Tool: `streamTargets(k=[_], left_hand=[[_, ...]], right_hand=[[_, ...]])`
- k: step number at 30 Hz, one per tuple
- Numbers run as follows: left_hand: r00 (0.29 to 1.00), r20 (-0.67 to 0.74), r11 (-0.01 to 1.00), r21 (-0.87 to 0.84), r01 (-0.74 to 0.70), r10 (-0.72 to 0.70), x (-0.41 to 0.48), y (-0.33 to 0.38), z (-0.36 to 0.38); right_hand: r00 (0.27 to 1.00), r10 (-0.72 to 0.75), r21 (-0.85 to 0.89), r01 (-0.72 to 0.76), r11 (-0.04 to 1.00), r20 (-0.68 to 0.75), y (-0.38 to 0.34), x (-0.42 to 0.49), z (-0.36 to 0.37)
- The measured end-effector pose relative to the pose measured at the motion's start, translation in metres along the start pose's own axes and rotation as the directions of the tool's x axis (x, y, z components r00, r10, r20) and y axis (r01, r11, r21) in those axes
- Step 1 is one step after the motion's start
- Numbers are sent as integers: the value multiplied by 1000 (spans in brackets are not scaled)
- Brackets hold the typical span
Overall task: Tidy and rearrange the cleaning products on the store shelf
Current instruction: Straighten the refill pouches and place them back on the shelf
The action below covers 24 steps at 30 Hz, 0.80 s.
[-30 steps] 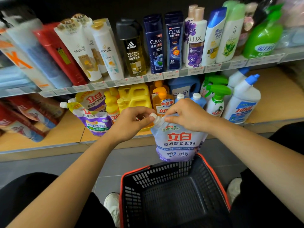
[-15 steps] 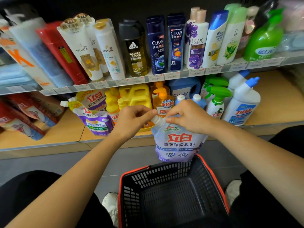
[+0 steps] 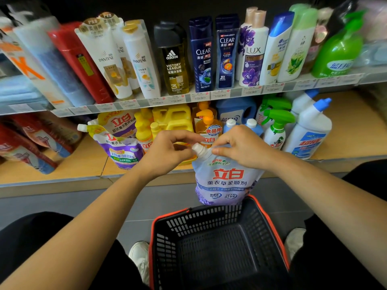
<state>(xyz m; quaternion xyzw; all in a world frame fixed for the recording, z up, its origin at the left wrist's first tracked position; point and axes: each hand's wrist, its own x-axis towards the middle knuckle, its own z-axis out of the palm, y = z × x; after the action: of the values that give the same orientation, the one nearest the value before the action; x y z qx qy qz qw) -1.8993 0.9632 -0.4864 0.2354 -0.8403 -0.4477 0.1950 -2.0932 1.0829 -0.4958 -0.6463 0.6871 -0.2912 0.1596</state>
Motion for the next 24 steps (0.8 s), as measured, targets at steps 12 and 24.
streamTargets(k=[12,24], left_hand=[[994,70,989,119,-86,78,-1,0,-5],[995,21,970,220,-104,101,-2,4,3]], right_hand=[[1000,-11,-1,11,1000,5,1,0,-1],[999,-32,-5,32,999,12,3,0,0]])
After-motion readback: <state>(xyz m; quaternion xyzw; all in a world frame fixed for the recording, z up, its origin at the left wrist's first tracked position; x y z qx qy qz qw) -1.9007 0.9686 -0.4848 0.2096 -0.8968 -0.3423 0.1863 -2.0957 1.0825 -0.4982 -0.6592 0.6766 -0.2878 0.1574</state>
